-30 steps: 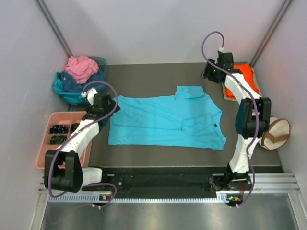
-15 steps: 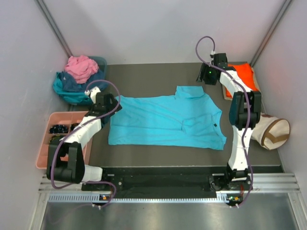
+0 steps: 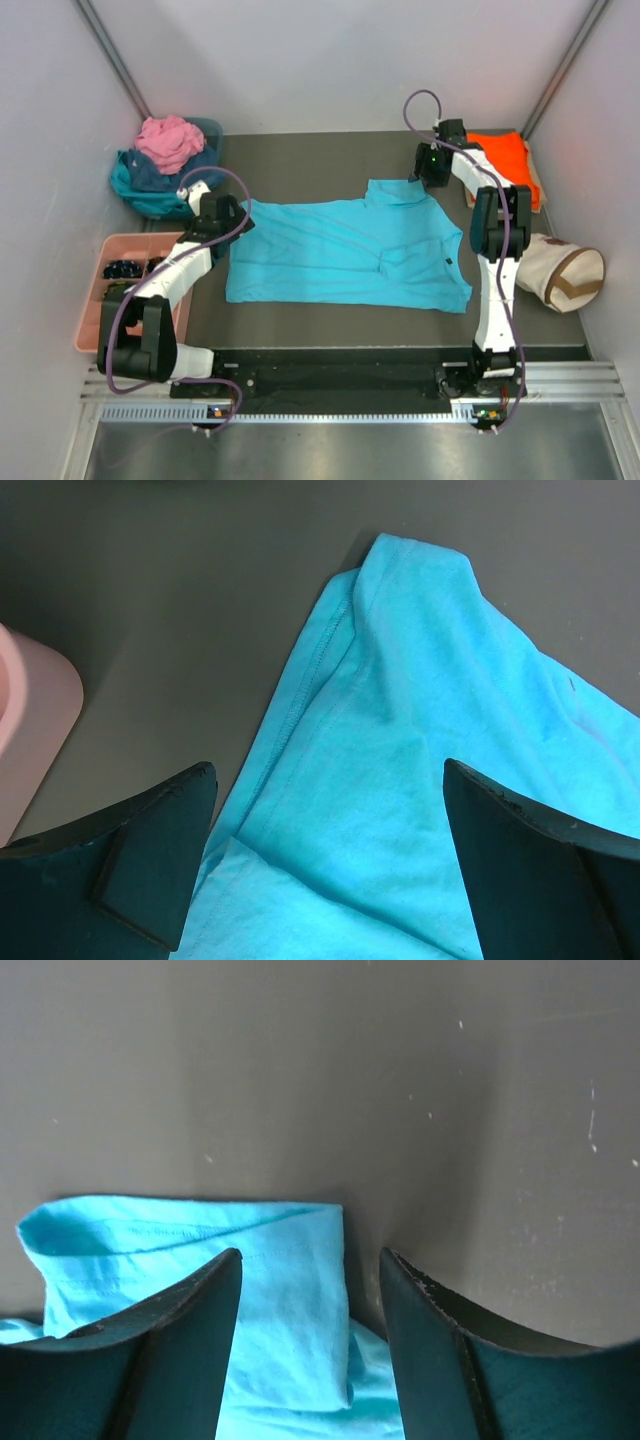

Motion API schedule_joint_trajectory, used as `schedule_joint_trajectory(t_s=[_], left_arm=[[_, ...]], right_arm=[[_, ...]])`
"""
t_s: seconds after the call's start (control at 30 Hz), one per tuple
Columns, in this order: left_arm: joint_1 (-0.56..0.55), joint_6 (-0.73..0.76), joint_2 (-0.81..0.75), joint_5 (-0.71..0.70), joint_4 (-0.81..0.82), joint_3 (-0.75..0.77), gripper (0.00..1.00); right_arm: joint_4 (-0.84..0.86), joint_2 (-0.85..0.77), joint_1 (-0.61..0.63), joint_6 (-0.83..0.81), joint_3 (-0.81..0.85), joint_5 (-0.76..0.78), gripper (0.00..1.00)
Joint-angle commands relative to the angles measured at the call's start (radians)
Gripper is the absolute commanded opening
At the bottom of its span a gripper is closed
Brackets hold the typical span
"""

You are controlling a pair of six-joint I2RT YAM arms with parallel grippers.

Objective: Fold and stack the t-shirts
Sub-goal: Fold the tshirt

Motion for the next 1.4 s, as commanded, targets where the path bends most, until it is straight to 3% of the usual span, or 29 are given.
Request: schedule_joint_trajectory(t_s=[0.0, 0.47, 0.57, 0.7, 0.93, 1.2, 1.37], left_arm=[[0.000, -0.015, -0.031, 0.000, 0.015, 0.005, 0.99], [0.000, -0.020, -0.054, -0.009, 0.007, -0.012, 0.99], [0.000, -0.023, -0.051, -0.011, 0.007, -0.012, 0.99], [0.000, -0.024, -0.047, -0.014, 0.007, -0.015, 0.99], [0.001, -0.015, -0.013, -0.052, 0.054, -0.001, 0.99], [0.003, 0.020, 0.117, -0.078, 0.032, 0.175, 0.99], [0.003, 0.022, 0.130, -0.055, 0.038, 0.179, 0.99]], right_arm=[[-0.023, 0.025, -0.014, -0.011, 0.061, -0.015, 0.57], [-0.047, 0.056, -0.018, -0.009, 0.087, -0.098, 0.43], [-0.058, 0.065, -0.020, -0.015, 0.095, -0.103, 0.33], [-0.059, 0.067, -0.020, -0.015, 0.099, -0.104, 0.00], [-0.015, 0.031, -0.018, -0.009, 0.046, -0.095, 0.00], [0.014, -0.028, -0.018, -0.004, 0.001, -0.098, 0.00], [0.014, -0.064, -0.020, -0.008, 0.001, -0.101, 0.00]])
